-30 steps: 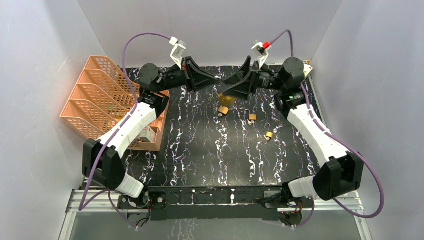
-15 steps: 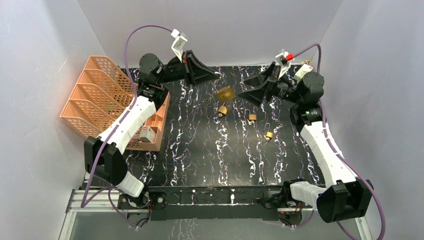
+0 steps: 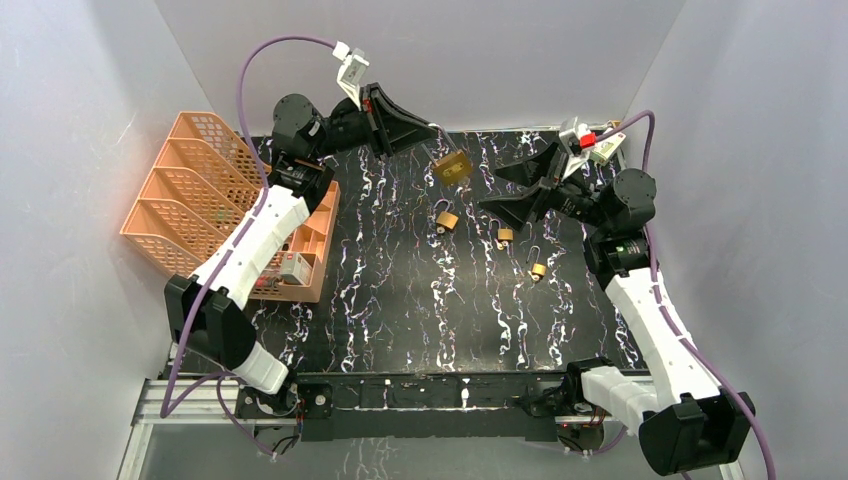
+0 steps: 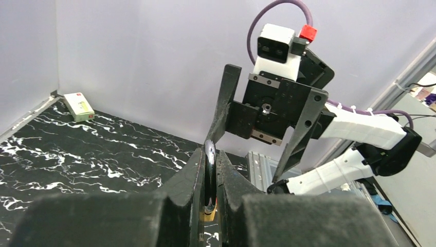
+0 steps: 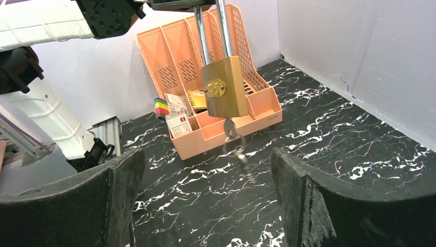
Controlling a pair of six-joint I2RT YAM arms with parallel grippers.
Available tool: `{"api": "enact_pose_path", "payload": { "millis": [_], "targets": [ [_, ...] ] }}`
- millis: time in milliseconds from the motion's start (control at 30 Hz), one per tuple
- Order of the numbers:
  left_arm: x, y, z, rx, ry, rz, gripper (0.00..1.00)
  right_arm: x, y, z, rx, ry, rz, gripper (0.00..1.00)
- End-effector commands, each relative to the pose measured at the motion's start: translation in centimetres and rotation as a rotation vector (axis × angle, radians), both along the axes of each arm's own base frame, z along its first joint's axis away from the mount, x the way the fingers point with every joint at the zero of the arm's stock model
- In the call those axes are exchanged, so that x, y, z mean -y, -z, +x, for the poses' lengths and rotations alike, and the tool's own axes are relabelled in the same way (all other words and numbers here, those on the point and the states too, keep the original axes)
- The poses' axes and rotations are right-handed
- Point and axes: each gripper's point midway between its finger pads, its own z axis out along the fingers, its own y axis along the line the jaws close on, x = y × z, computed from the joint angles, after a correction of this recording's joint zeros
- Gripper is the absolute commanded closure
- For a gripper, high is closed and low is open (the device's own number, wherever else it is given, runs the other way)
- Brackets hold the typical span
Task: Lock with the key
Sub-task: Lock the lock.
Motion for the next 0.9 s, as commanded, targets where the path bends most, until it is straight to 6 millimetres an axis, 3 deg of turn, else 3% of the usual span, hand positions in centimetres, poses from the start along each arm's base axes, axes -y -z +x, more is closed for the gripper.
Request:
{"api": "enact_pose_path", "payload": {
  "millis": [0, 267, 600, 767, 867],
  "targets": [
    [-1.9, -4.9, -1.9, 0.16, -0.082, -0.085, 1.0, -0.1, -1.8, -0.8, 0.126, -0.013, 0.02, 0.02],
    [-2.8, -5.2, -3.1, 0.231, -0.121, -0.084, 1.0, -0.4, 0.6, -0.1, 0.121, -0.019, -0.034, 0.07],
    [-3.7, -4.8, -4.2, 0.285, -0.158, -0.098, 1.0, -1.6, -0.8, 0.8, 0.223, -0.054, 0.019, 0.1],
    [-4.0, -4.7, -4.4, 0.292, -0.159, -0.098, 1.0, -3.6, -1.2, 0.8, 0.233, -0.127, 0.018, 0.11],
    [-4.2, -4.9, -4.5, 0.304, -0.166, -0.104, 1.0, -4.9, -1.2, 0.5, 0.232, -0.17, 0.004, 0.17]
  ]
}}
